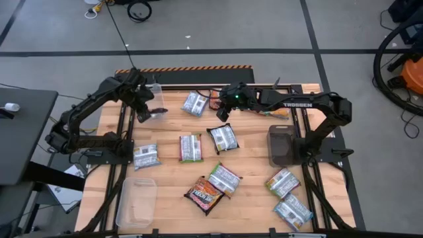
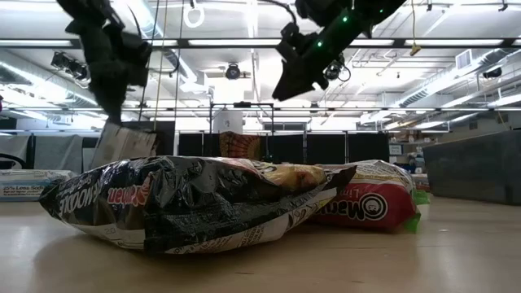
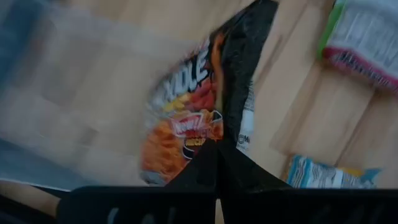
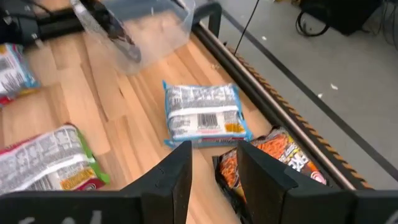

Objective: Sort Maruchan noodles
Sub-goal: Put the black noodle pack into the top transparent bin

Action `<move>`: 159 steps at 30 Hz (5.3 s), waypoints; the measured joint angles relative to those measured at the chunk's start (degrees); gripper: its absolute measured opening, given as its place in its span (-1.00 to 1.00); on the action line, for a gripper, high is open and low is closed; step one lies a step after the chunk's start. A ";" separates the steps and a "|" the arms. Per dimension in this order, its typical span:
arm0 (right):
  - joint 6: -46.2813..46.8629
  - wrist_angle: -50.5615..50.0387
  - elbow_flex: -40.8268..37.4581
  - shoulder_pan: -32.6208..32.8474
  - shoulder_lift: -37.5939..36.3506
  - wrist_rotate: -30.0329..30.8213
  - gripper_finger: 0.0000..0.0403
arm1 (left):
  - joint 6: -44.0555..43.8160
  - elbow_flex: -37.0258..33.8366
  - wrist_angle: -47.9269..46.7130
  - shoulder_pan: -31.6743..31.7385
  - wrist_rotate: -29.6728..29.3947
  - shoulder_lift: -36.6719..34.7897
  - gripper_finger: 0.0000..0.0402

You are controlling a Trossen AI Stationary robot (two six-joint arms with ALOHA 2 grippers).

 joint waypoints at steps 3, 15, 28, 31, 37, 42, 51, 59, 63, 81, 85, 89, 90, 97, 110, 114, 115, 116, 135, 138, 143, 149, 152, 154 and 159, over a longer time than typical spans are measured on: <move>0.02 -0.24 0.00 0.67 1.08 0.00 -0.34 | -0.54 -1.50 -0.27 0.05 -1.58 -0.21 -0.99; 1.74 -0.14 -0.02 1.73 1.73 -0.07 -0.33 | -0.43 0.04 -1.36 0.07 -11.93 -1.79 -0.91; 1.97 -0.60 -0.02 1.73 1.73 -0.87 -0.33 | 2.96 0.00 -3.50 -0.04 -14.44 -1.77 -0.73; 1.17 -1.32 -0.02 1.73 1.73 -1.76 -0.33 | 3.06 0.00 -3.55 -0.04 -14.65 -1.77 -0.60; 0.09 -1.64 -0.02 1.73 1.71 -1.78 -0.33 | 4.01 0.33 -4.05 -0.15 -15.28 -2.13 -0.33; -0.20 -1.68 -0.02 1.73 1.71 -1.62 -0.33 | 3.78 6.84 -6.44 -1.41 -16.28 -2.51 -0.19; -3.54 -8.43 -0.03 4.79 -2.25 -1.72 -0.33 | -8.58 15.60 -12.07 -13.33 3.52 -3.65 -0.21; -3.11 -17.49 -0.04 13.96 -7.79 1.74 -0.34 | -38.40 15.58 -6.99 -43.97 6.93 -5.18 -0.28; -0.48 -19.90 -0.04 18.86 -9.50 1.75 -0.35 | -51.45 15.31 0.91 -60.31 1.09 -4.49 -0.28; 21.79 -39.39 -0.07 39.34 -11.80 9.00 -0.35 | -67.99 14.94 30.46 -91.90 -21.60 19.88 -0.28; 26.90 -44.76 -0.07 43.98 -11.80 9.29 -0.35 | -54.94 15.01 44.17 -93.87 -25.02 26.44 -0.28; 31.36 -49.94 -0.07 47.09 -11.80 8.84 -0.35 | -43.93 15.75 53.09 -94.11 -27.48 32.37 -0.28; 32.54 -50.79 -0.07 47.62 -11.80 8.59 -0.35 | -41.53 16.68 53.48 -93.91 -28.25 33.87 -0.28; 37.94 -51.93 -0.07 49.46 -11.76 3.01 -0.35 | -33.07 27.45 50.88 -91.77 -30.93 44.07 -0.28; 37.88 -52.75 -0.07 49.34 -11.74 1.68 -0.35 | -41.38 30.09 35.44 -90.79 -31.95 51.17 -0.28; 36.97 -52.86 -0.07 49.25 -11.74 2.89 -0.35 | -46.13 29.98 26.07 -91.19 -32.60 48.80 -0.28; 36.89 -52.80 -0.07 49.25 -11.74 3.74 -0.35 | -47.69 29.96 24.03 -91.21 -32.56 47.98 -0.28; 36.91 -52.77 -0.07 49.25 -11.74 4.52 -0.35 | -49.49 29.96 21.53 -91.23 -32.59 47.04 -0.28; 23.14 -53.95 -0.07 47.25 -11.69 12.73 -0.26 | -86.55 39.53 14.67 -94.28 -35.10 48.25 -0.30; 20.87 -55.36 -0.07 46.83 -11.69 12.00 -0.18 | -88.98 45.27 8.75 -93.45 -34.52 51.61 -0.30; 19.04 -57.24 -0.07 46.90 -11.69 11.70 -0.06 | -93.92 52.64 0.45 -94.01 -34.02 55.69 -0.30; 18.84 -57.88 -0.07 46.98 -11.69 11.67 0.00 | -97.99 54.08 -3.85 -95.47 -35.22 60.32 -0.30; 18.86 -58.79 -0.07 46.98 -11.69 11.14 0.01 | -99.74 54.07 -5.57 -95.99 -35.38 62.70 -0.30; 18.84 -59.13 -0.09 46.98 -11.69 10.62 0.01 | -100.79 54.07 -7.01 -96.25 -35.69 63.90 -0.30; 18.86 -59.15 -0.09 46.98 -11.69 10.21 0.01 | -100.87 54.07 -9.16 -96.14 -36.39 65.89 -0.30</move>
